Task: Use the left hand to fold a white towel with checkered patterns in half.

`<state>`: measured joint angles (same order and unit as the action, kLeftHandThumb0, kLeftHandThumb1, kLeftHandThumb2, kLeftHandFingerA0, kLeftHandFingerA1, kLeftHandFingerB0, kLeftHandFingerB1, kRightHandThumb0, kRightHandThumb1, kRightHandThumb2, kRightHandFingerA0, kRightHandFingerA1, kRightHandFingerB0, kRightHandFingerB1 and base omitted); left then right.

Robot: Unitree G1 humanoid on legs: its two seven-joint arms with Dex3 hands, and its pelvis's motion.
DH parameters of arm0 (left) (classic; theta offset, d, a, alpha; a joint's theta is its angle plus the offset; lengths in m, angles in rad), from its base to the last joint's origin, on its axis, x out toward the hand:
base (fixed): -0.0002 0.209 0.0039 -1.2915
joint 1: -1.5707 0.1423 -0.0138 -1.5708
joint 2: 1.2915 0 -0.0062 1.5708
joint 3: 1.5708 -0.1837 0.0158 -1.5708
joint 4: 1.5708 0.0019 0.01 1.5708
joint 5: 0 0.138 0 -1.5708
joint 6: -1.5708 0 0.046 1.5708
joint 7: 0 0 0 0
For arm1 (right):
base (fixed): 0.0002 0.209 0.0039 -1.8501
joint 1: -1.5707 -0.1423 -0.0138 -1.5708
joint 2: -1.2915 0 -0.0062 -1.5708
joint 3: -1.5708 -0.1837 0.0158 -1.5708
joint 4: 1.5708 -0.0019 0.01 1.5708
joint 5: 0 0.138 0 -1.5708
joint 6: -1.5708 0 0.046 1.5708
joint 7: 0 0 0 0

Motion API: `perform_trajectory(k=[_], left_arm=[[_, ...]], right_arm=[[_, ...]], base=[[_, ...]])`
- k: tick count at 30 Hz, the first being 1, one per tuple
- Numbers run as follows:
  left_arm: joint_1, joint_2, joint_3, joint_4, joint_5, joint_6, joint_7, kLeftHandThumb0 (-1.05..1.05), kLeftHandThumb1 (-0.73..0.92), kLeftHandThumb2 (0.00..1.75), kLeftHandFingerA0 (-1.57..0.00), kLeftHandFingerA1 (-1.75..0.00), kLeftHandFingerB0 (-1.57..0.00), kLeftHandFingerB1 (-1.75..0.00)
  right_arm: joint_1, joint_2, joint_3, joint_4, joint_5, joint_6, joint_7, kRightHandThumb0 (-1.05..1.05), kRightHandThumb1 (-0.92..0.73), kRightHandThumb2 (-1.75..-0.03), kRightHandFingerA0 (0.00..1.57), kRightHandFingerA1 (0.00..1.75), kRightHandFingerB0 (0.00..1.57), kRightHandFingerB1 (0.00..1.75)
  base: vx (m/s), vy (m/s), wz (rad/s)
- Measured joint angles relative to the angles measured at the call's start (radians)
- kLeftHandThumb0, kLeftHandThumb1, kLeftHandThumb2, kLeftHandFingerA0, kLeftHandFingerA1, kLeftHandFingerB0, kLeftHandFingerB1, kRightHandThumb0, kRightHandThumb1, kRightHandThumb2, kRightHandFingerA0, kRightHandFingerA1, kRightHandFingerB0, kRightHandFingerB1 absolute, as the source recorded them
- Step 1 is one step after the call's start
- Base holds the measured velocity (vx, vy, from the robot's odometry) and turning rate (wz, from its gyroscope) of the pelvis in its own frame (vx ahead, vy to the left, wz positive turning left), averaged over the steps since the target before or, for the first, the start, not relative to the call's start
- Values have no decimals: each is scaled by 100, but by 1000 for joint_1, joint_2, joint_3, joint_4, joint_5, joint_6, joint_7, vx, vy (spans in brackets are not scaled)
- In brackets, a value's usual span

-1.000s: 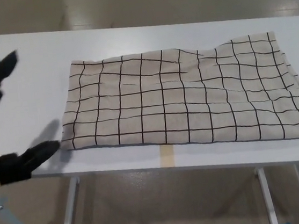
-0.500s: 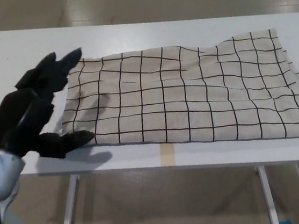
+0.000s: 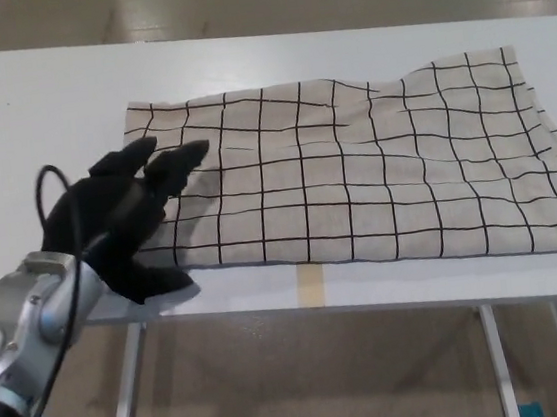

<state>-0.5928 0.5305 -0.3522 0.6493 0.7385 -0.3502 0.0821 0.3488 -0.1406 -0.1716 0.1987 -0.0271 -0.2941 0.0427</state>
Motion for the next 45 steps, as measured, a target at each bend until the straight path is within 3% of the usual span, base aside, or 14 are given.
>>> perform_trajectory(k=[23,25,26,29,30,31,32,34,35,36,39,40,43,45], left_arm=[[-103,-38,-143,178,90,67,149,-55,36,69,0,-4,0,-14],[-106,-40,-147,182,93,71,154,-51,41,69,0,-5,0,-15],[-114,-47,-156,194,99,77,164,-51,34,70,0,-10,0,-19],[-137,-68,-174,231,106,85,177,-50,34,70,0,-11,0,-19],[-137,-68,-174,231,106,85,177,-48,33,71,0,-18,0,-24],[-145,-75,-181,244,107,88,183,-45,52,57,-33,-32,-31,-31],[-158,-87,-194,266,110,92,192,-45,52,57,-33,-32,-31,-31],[-179,-108,-216,301,117,104,202,-44,56,57,-65,-57,-72,-52],[-192,-121,-231,321,122,113,205,-44,56,57,-65,-57,-72,-52],[-214,-144,-257,355,131,131,210,-38,58,58,-75,-168,-69,-161],[-231,-162,-276,380,140,146,214,-33,61,55,-72,-175,-57,-175],[-255,-189,-289,407,146,170,224,-25,64,51,-60,-175,-43,-175],[-281,-250,-286,451,144,223,230,-19,66,52,-61,-175,-40,-175],[-286,-275,-281,465,141,248,228,-17,65,54,-68,-175,-47,-174]], right_arm=[[11,7,0,-5,3,0,0,-38,-56,-57,58,69,52,56],[11,7,0,-5,3,0,0,-38,-56,-57,58,69,52,56],[11,8,0,-4,4,0,-1,-38,-56,-57,58,69,52,56],[11,8,0,-3,3,0,-1,-38,-56,-57,58,69,53,56],[11,8,0,-3,3,0,-1,-38,-56,-57,58,69,54,56],[11,8,0,-3,4,0,-1,-38,-56,-57,58,69,54,56],[14,9,0,-4,4,0,-1,-38,-56,-57,58,69,54,56],[22,11,-1,-10,5,0,-1,-38,-56,-57,58,69,55,56],[27,12,-1,-13,6,1,-1,-38,-56,-57,58,69,55,56],[34,16,0,-17,6,2,-1,-39,-56,-57,59,69,56,57],[38,18,0,-19,7,2,-1,-39,-56,-57,59,69,56,57],[44,19,-1,-21,8,3,-1,-39,-56,-57,58,68,56,56],[55,19,-1,-30,11,3,0,-39,-56,-57,58,67,57,56],[59,19,-1,-36,12,3,1,-39,-56,-57,58,66,58,56]], base=[[0,0,0],[0,0,0],[0,0,0],[0,0,0],[0,0,0],[0,0,0],[0,0,0],[0,0,0],[0,0,0],[0,0,0],[0,0,0],[0,0,0],[0,0,0],[0,0,0]])
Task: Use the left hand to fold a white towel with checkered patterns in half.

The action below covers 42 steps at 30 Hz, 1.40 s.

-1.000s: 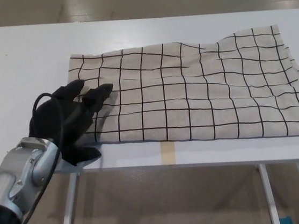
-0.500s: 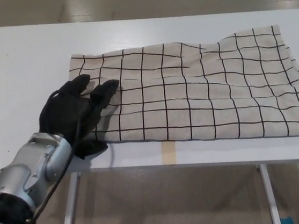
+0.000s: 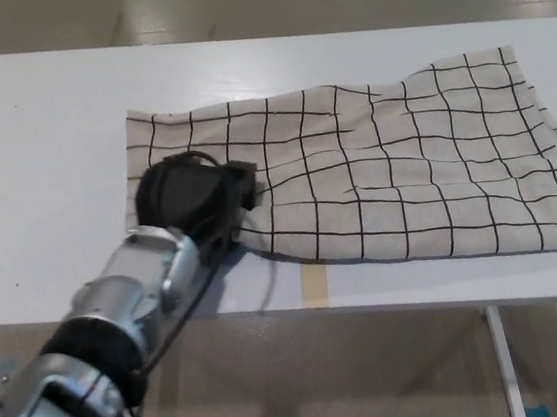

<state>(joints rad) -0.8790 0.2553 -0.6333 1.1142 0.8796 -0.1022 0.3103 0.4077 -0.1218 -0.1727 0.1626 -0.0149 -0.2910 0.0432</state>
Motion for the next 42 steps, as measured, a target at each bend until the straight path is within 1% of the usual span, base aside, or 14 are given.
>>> perform_trajectory(k=[9,16,22,28,29,33,34,35,37,38,39,40,41,42], left_arm=[[3,1,14,13,-18,24,-5,-16,64,56,-70,-175,-51,-170],[9,107,24,11,-35,-18,-15,-21,64,56,-70,-175,-52,-169],[9,229,44,34,-46,-57,-31,-23,63,57,-73,-175,-54,-168],[-17,317,59,39,-48,-78,-53,-24,63,56,-77,-175,-58,-172],[-26,326,60,39,-48,-78,-55,-36,45,77,-111,-144,-89,-132],[-87,358,30,44,-25,-79,-55,-34,45,78,-111,-143,-91,-131],[-105,361,14,45,-16,-79,-52,-34,45,78,-111,-143,-91,-131],[-105,361,14,45,-16,-79,-52,-22,64,57,-78,-175,-59,-172],[-158,369,-52,43,27,-83,-32,-22,62,56,-78,-175,-59,-173],[-165,370,-63,42,34,-85,-27,-24,59,56,-78,-175,-62,-171],[-189,373,-106,37,58,-93,-7,-35,57,57,-84,-174,-67,-156],[-202,376,-129,35,72,-99,6,-35,57,57,-84,-174,-67,-156],[-216,378,-151,32,87,-106,20,-33,36,70,-113,-145,-91,-130],[-216,378,-151,32,87,-106,20,-31,47,53,-78,-175,-107,-87]], right_arm=[[-10,0,0,-3,14,10,10,-40,-58,-57,59,66,63,56],[-14,-11,-2,-3,24,18,17,-44,-58,-58,59,63,67,56],[-16,-21,-1,-3,22,19,17,-45,-58,-58,58,62,67,57],[-16,-23,0,-10,21,34,17,-45,-58,-58,58,62,67,57],[-16,-23,0,-12,21,36,17,-46,-57,-58,59,62,67,57],[-23,-23,1,-13,20,41,17,-45,-57,-58,59,62,67,57],[-25,-23,1,-14,20,42,17,-45,-57,-58,59,62,67,57],[-25,-23,1,-14,20,42,17,-45,-57,-58,59,62,67,57],[-26,-23,1,-15,21,48,17,-45,-58,-58,59,61,67,57],[-26,-23,1,-16,21,49,17,-46,-58,-58,60,61,67,57],[-25,-23,2,-21,21,52,17,-45,-57,-58,59,60,67,57],[-24,-23,2,-23,20,54,17,-45,-57,-58,59,60,67,57],[-24,-23,2,-25,20,54,17,-45,-58,-57,61,60,67,56],[-24,-23,2,-25,20,54,17,-45,-58,-58,61,60,69,56]], base=[[0,0,0],[0,0,0],[0,0,0],[0,0,0],[0,0,0],[0,0,0],[0,0,0],[0,0,0],[0,0,0],[0,0,0],[0,0,0],[0,0,0],[0,0,0],[0,0,0]])
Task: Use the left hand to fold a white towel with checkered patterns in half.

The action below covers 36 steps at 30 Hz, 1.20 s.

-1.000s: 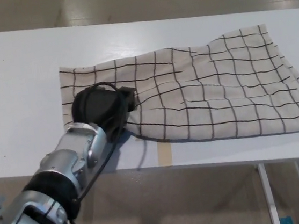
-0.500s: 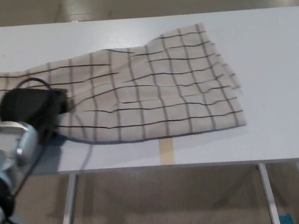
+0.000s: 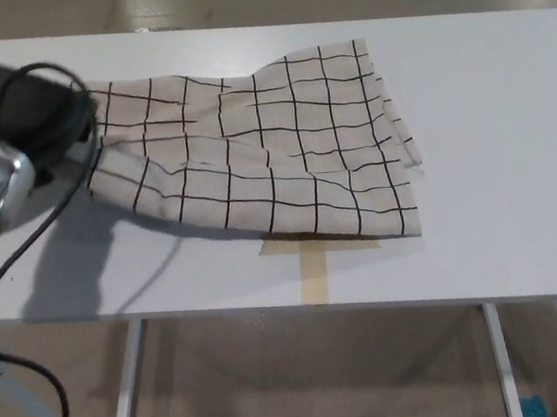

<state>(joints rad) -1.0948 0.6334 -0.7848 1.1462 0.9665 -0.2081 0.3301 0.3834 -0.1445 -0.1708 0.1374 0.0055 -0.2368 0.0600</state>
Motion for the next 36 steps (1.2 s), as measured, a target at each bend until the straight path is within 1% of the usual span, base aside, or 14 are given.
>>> perform_trajectory(k=[3,4,5,6,7,8,16,17,19,20,23,24,33,36], left_arm=[[-60,0,-87,-8,51,-22,55,-32,47,53,-79,-175,-108,-80],[-71,0,-100,-9,58,-25,65,-27,50,54,-84,-175,-96,-121],[-92,-1,-122,-12,72,-31,81,-27,50,54,-84,-175,-96,-121],[-108,-3,-139,-13,83,-36,94,-25,34,73,-120,-143,-99,-126],[-126,-7,-161,-16,94,-43,111,-19,52,56,-88,-175,-77,-162],[-144,-13,-180,-19,105,-51,126,-19,53,56,-88,-175,-76,-165],[-244,-87,-314,-102,179,-144,245,-22,54,58,-93,-173,-83,-159],[-250,-94,-323,-109,184,-151,254,-22,54,58,-94,-175,-84,-160],[-273,-122,-356,-133,203,-183,288,-24,53,58,-94,-175,-84,-160],[-287,-138,-373,-143,212,-198,306,-28,36,76,-123,-143,-106,-132],[-324,-178,-406,-165,237,-237,348,-28,36,76,-123,-143,-106,-133],[-337,-192,-417,-172,245,-249,362,-26,54,56,-93,-175,-84,-159],[-420,-341,-485,-198,321,-340,499,-42,49,60,-97,-175,-85,-156],[-419,-379,-496,-198,334,-354,526,-52,44,59,-97,-175,-91,-156]], right_arm=[[-2,1,1,-5,-1,1,0,-45,-58,-57,62,60,70,56],[-3,1,2,-6,-1,1,0,-46,-58,-58,63,60,72,55],[-4,1,3,-6,-1,1,0,-46,-58,-58,63,60,72,55],[-5,1,4,-7,-1,1,0,-46,-58,-58,63,60,72,55],[-6,2,5,-8,-1,1,0,-46,-58,-58,63,60,73,55],[-7,2,5,-8,-1,2,0,-46,-58,-58,63,60,74,55],[-18,3,6,-11,1,3,0,-46,-59,-58,71,69,80,52],[-19,3,6,-11,1,3,0,-46,-59,-58,81,74,81,51],[-25,4,6,-11,2,3,0,-47,-58,-58,82,75,81,50],[-27,5,6,-11,2,3,0,-47,-58,-58,82,75,82,50],[-29,5,6,-13,2,3,0,-46,-58,-58,85,75,82,50],[-29,5,6,-14,2,4,0,-47,-58,-58,85,74,82,49],[-26,6,5,-41,3,28,-1,-47,-58,-58,87,73,83,49],[-24,7,5,-45,4,32,-2,-47,-58,-58,88,72,84,49]], base=[[0,0,0],[0,0,0],[0,0,0],[0,0,0],[0,0,0],[0,0,0],[0,0,0],[0,0,0],[0,0,0],[0,0,0],[0,0,0],[0,0,0],[0,0,0],[0,0,0]])
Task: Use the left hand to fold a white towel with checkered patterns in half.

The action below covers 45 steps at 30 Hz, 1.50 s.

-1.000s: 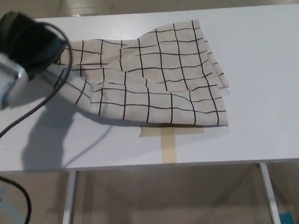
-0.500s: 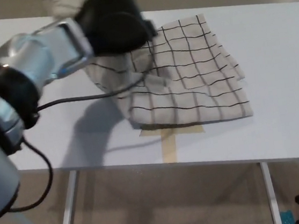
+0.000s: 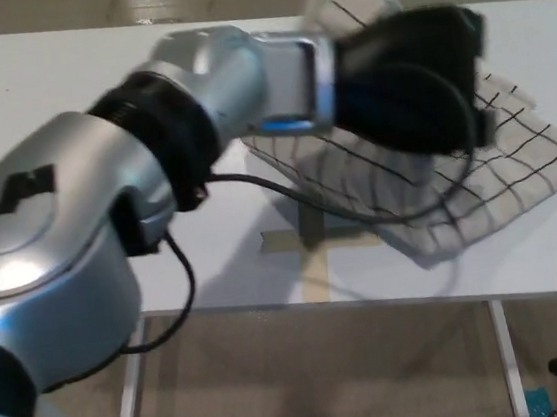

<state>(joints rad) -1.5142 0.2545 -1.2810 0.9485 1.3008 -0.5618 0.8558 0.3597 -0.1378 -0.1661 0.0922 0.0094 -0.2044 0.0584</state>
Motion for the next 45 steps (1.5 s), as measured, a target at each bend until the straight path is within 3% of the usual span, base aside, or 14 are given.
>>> perform_trajectory(k=[7,8,9,10,14,15,16,19,20,21,22,27,36,45], left_arm=[[54,-63,-31,-8,35,-29,44,-69,36,59,-99,-175,-90,-155],[75,-72,-38,-8,37,-37,44,-56,34,75,-129,-157,-98,-134],[89,-77,-41,-9,38,-43,44,-56,34,75,-129,-157,-98,-134],[104,-82,-45,-8,40,-50,44,-57,41,58,-97,-175,-91,-155],[133,-95,-38,15,37,-86,23,-49,48,58,-95,-175,-88,-152],[133,-95,-38,15,37,-86,23,-61,54,57,-42,-45,-57,-37],[151,-103,-25,32,25,-104,-10,-79,47,79,0,0,-8,-23],[159,-105,-14,33,16,-105,-45,-95,56,62,0,0,0,-1],[163,-107,-1,29,12,-102,-76,-95,56,62,0,0,0,-1],[163,-107,-1,29,12,-102,-76,-93,47,87,0,0,0,-9],[169,-110,12,22,9,-97,-109,-101,54,65,0,0,0,-2],[172,-115,34,8,0,-91,-169,-99,57,61,0,0,0,-3],[172,-117,118,-23,-36,-70,-334,-100,57,60,0,0,0,-9],[171,-124,233,-49,-97,-50,-468,-98,42,77,0,0,0,-16]], right_arm=[[0,5,1,-2,-1,5,-1,-47,-56,-58,92,74,84,49],[-3,3,1,4,-2,-1,-1,-48,-56,-58,92,75,84,49],[-5,2,2,9,-3,-5,-1,-48,-56,-58,92,75,84,49],[-8,2,2,15,-4,-10,-1,-48,-55,-58,95,75,85,50],[-23,-5,2,33,-14,-31,-4,-47,-55,-58,96,74,85,50],[-23,-5,2,33,-14,-31,-4,-47,-54,-58,96,74,85,50],[-26,-6,3,34,-20,-35,-6,-47,-54,-58,96,74,85,50],[-28,-6,3,34,-21,-35,-7,-48,-54,-58,96,74,85,50],[-32,-6,3,34,-23,-35,-7,-48,-54,-58,96,74,85,50],[-32,-6,3,34,-23,-35,-7,-48,-54,-58,96,73,85,50],[-37,-6,2,34,-23,-35,-7,-47,-55,-57,90,73,86,49],[-44,-6,2,34,-25,-35,-7,-47,-55,-58,88,73,86,49],[-57,-6,2,34,-28,-35,-7,-47,-55,-58,84,73,86,50],[-60,-6,2,37,-30,-35,-7,-45,-56,-58,84,65,89,49]], base=[[0,0,0],[0,0,0],[0,0,0],[0,0,0],[0,0,0],[0,0,0],[0,0,0],[0,0,0],[0,0,0],[0,0,0],[0,0,0],[0,0,0],[0,0,0],[0,0,0]])
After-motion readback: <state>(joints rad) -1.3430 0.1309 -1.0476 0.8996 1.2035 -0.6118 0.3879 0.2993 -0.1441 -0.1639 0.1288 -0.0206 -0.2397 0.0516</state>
